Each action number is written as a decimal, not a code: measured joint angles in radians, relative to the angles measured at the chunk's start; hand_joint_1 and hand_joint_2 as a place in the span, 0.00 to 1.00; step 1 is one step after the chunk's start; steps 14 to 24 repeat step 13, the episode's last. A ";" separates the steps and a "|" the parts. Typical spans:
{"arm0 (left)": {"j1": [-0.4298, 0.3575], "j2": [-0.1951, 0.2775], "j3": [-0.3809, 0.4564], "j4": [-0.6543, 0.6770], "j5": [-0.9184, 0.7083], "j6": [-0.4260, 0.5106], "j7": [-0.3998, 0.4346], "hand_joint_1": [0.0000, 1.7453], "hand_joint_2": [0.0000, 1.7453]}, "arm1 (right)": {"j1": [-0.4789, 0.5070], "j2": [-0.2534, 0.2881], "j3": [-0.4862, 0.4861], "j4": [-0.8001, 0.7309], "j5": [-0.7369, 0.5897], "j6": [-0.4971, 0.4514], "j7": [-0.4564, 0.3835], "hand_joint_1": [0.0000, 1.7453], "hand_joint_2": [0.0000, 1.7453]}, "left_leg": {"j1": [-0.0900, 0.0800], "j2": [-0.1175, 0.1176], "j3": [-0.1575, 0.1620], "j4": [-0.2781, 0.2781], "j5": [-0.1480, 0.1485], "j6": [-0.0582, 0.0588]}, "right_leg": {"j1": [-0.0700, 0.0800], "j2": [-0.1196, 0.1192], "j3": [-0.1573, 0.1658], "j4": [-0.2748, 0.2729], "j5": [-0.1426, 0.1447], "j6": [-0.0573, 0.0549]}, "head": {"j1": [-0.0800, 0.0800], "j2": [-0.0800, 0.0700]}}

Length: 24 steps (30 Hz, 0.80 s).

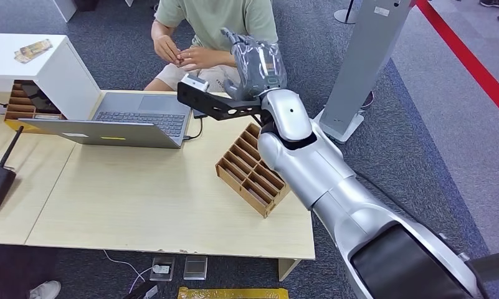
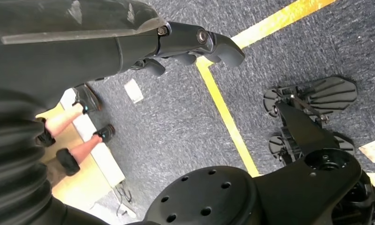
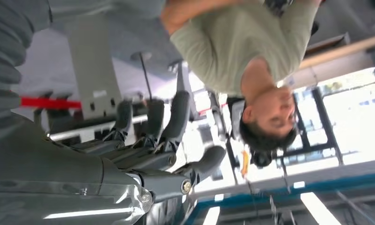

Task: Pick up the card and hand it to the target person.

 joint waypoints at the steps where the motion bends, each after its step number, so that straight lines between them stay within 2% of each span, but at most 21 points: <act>1: 0.000 0.000 0.000 -0.001 0.007 0.001 -0.001 0.00 1.00 | 0.016 -0.002 -0.001 -0.027 -0.034 0.029 0.001 0.00 1.00 | 0.000 0.000 0.000 0.000 0.000 0.000 | 0.000 0.000 0.000 0.000 0.000 0.000 | 0.000 0.000; 4: 0.001 0.000 0.000 -0.004 0.024 0.004 -0.006 0.00 1.00 | 0.081 -0.018 -0.005 -0.137 -0.147 0.125 0.025 0.00 1.00 | 0.000 0.000 0.000 0.000 0.000 0.000 | 0.000 0.000 0.000 0.000 0.000 0.000 | 0.000 0.000; 7: 0.004 0.000 0.000 -0.004 0.037 0.004 -0.019 0.00 1.00 | 0.185 -0.065 -0.014 -0.302 -0.270 0.210 0.071 0.00 1.00 | 0.000 0.000 0.001 0.000 0.000 0.000 | 0.000 0.000 0.000 -0.001 0.000 0.000 | -0.001 0.000; 12: 0.011 0.000 0.000 -0.004 0.049 0.004 -0.040 0.00 1.00 | 0.405 -0.176 -0.039 -0.604 -0.389 0.272 0.146 0.00 1.00 | 0.000 0.000 0.001 0.000 0.000 0.000 | 0.000 0.000 0.000 -0.002 0.000 0.000 | 0.000 0.000; 13: 0.012 0.000 0.000 -0.004 0.051 0.005 -0.041 0.00 1.00 | 0.425 -0.186 -0.042 -0.631 -0.395 0.274 0.152 0.00 1.00 | 0.000 0.000 0.001 0.000 0.000 0.000 | 0.000 0.000 0.000 -0.002 0.000 0.000 | 0.001 0.000; 24: 0.012 0.000 0.000 -0.004 0.051 0.005 -0.041 0.00 1.00 | 0.425 -0.186 -0.042 -0.631 -0.395 0.274 0.152 0.00 1.00 | 0.000 0.000 0.001 0.000 0.000 0.000 | 0.000 0.000 0.000 -0.002 0.000 0.000 | 0.001 0.000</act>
